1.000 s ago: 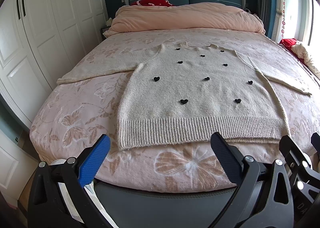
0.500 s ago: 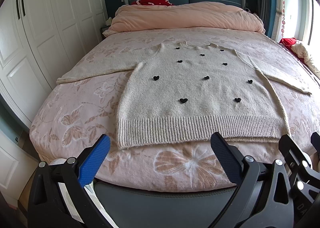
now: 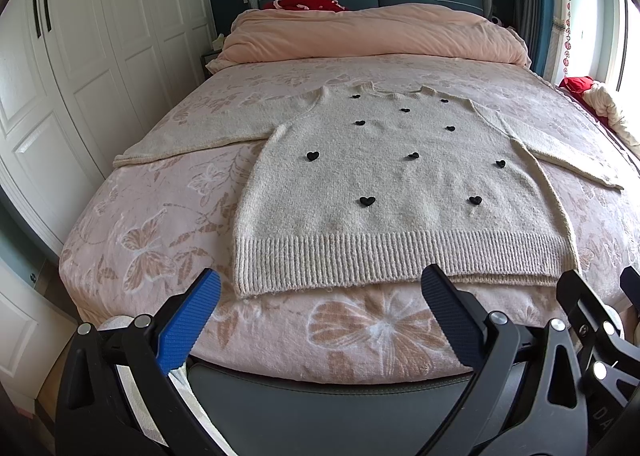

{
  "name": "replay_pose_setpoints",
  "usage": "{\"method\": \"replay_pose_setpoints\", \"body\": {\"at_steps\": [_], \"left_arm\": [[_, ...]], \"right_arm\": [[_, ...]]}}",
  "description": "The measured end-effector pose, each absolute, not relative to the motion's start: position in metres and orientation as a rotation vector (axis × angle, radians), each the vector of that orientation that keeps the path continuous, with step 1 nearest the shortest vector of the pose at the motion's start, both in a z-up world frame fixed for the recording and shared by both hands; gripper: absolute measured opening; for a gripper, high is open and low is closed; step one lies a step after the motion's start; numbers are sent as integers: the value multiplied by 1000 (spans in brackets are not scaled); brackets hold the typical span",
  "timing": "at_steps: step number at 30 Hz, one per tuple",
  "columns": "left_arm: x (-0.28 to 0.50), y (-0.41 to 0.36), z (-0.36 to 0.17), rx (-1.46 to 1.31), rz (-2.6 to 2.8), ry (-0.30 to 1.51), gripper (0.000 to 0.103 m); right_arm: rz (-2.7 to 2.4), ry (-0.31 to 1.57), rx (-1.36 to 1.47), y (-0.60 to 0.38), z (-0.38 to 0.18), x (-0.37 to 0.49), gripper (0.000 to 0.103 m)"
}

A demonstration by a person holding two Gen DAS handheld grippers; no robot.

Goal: Fold small clothes

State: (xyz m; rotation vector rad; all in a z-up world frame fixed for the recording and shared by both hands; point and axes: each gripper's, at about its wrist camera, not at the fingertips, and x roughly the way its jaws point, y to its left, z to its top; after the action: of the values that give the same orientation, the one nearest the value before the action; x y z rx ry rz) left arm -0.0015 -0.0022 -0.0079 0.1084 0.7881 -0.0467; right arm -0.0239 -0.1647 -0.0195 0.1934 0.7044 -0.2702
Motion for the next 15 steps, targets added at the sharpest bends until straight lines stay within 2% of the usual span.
{"method": "replay_pose_setpoints", "body": {"at_steps": [15], "left_arm": [[-2, -3, -9, 110, -46, 787, 98]], "right_arm": [[-270, 707, 195, -159, -22, -24, 98]]}}
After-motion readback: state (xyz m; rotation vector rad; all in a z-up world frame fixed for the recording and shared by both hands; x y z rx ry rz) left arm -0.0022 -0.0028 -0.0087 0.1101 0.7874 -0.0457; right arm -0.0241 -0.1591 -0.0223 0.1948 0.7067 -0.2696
